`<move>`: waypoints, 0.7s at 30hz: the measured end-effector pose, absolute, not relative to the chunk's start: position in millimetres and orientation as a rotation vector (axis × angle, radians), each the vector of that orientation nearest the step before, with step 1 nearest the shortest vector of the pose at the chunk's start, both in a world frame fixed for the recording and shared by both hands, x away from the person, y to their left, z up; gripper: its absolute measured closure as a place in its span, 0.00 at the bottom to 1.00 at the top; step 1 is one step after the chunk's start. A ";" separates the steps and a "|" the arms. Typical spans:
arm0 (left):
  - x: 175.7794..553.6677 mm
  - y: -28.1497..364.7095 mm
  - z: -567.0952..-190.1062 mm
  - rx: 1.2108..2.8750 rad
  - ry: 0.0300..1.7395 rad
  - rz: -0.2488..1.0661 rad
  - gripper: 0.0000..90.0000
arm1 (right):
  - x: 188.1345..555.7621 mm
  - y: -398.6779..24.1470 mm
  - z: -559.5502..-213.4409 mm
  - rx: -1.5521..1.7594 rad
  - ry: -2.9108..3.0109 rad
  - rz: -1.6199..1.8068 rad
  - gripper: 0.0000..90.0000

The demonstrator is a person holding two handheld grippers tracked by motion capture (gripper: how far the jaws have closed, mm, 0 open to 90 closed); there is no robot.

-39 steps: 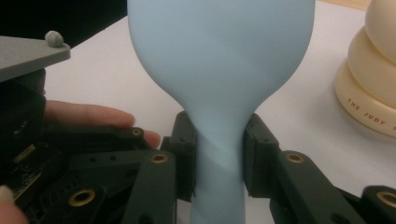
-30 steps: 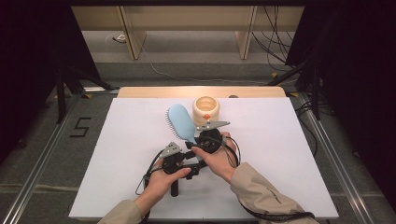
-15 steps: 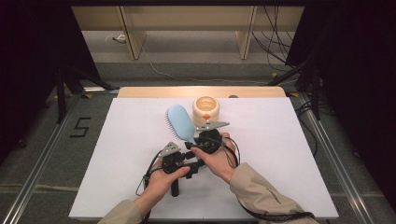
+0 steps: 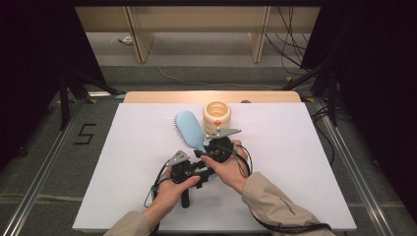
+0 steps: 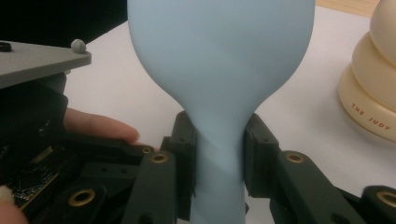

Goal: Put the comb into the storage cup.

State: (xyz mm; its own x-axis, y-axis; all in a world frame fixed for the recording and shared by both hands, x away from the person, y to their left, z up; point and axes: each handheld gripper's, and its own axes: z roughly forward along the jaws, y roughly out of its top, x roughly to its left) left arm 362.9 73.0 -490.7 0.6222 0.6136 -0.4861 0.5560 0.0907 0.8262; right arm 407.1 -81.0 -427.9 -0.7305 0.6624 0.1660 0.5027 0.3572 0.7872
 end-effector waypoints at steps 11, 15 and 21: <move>363.8 74.8 -491.1 1.508 1.033 0.021 0.65 | 406.3 -80.5 -428.1 1.050 2.425 1.315 0.78; 365.0 76.4 -492.4 1.487 1.047 -0.009 0.68 | 406.2 -80.5 -428.0 1.047 2.423 1.316 0.78; 365.9 78.9 -492.8 1.455 1.068 -0.042 0.70 | 405.3 -79.6 -427.8 1.037 2.416 1.324 0.78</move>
